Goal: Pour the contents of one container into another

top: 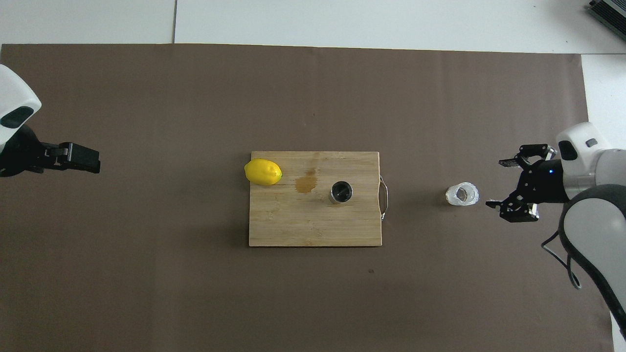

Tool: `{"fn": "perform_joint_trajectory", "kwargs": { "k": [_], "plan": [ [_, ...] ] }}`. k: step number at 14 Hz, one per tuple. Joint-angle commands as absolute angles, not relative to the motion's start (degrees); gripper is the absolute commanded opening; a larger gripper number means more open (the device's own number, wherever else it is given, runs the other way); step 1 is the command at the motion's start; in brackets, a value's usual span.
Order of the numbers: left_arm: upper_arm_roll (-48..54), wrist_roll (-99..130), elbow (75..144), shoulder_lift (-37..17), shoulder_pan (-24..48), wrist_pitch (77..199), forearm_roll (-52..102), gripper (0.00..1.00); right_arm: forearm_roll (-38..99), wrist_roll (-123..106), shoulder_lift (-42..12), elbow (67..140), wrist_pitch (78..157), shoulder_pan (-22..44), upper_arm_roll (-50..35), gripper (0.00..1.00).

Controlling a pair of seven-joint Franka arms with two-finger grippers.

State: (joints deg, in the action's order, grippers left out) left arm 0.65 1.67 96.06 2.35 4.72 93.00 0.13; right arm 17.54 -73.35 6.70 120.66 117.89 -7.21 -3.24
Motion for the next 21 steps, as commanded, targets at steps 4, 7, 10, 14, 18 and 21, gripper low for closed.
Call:
{"fn": "perform_joint_trajectory", "kwargs": {
  "k": [4,7,10,14,18,21],
  "plan": [
    [0.79,2.11,96.06,2.9,4.22,93.08,0.79,1.0,4.58,-36.46,3.96,106.37,110.15,-3.08,-3.78,1.0],
    [0.79,2.11,96.06,2.9,4.22,92.99,0.79,1.0,3.61,-16.41,2.91,101.53,107.14,-2.72,-3.78,1.0],
    [0.88,1.58,96.06,2.9,4.65,93.34,0.79,1.0,2.55,-5.75,-0.95,91.71,99.18,-2.81,-3.78,1.0],
    [0.88,1.85,96.06,2.9,4.57,93.52,0.79,1.0,-1.05,1.49,-2.73,86.04,92.03,-1.85,-3.78,1.0],
    [0.88,1.76,96.5,2.9,4.22,94.57,0.79,1.0,-0.97,4.57,-0.27,89.46,87.54,-1.93,-3.78,1.0],
    [0.88,1.84,96.59,2.99,4.22,94.75,0.79,1.0,-0.97,6.67,0.35,90.44,86.57,-2.02,-3.78,1.0]
  ]
}}
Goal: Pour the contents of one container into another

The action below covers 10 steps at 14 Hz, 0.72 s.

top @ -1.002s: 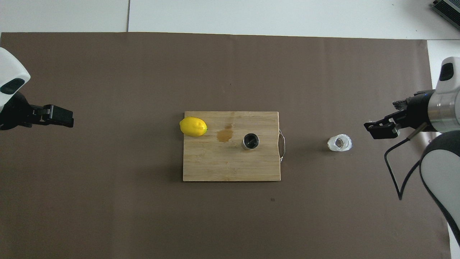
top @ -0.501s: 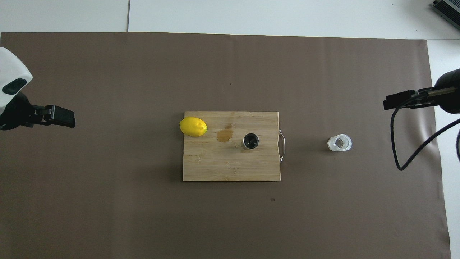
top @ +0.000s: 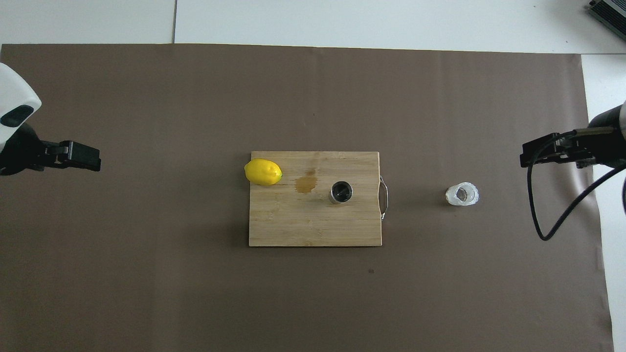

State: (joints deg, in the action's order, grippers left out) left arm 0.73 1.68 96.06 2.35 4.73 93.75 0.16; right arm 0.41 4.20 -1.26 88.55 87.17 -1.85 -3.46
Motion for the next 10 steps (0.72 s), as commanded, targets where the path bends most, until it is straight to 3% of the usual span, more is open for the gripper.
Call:
{"fn": "perform_joint_trajectory", "kwargs": {
  "k": [1,10],
  "plan": [
    [0.97,1.85,96.59,2.99,4.22,94.83,0.79,1.0,-0.97,6.85,0.44,90.53,86.49,-1.93,-3.78,1.0],
    [0.79,1.67,96.77,2.99,4.13,95.54,2.81,1.0,-1.14,6.59,2.46,95.18,89.02,-2.11,-3.69,1.0]
  ]
}}
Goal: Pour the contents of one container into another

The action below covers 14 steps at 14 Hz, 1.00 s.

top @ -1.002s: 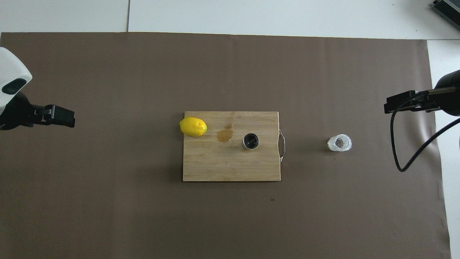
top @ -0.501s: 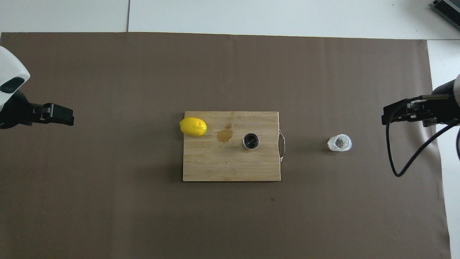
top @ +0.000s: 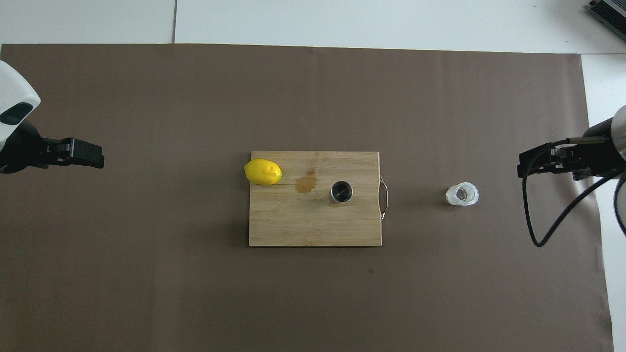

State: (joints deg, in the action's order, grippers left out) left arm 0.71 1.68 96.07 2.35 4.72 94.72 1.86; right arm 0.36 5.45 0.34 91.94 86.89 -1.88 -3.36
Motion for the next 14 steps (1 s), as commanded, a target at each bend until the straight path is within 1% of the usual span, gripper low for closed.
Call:
{"fn": "perform_joint_trajectory", "kwargs": {
  "k": [1,6,14],
  "plan": [
    [0.79,1.5,96.77,2.99,4.13,95.54,2.81,1.0,-1.23,6.59,2.98,96.06,90.34,-2.02,-3.69,1.0],
    [0.7,1.49,96.77,2.99,4.31,95.01,2.37,1.0,-2.37,7.03,3.25,96.86,92.28,-1.93,-3.69,1.0],
    [0.62,1.58,96.77,3.25,4.39,94.31,2.02,1.0,-2.37,7.12,3.16,96.77,92.37,-1.93,-3.69,1.0]
  ]
}}
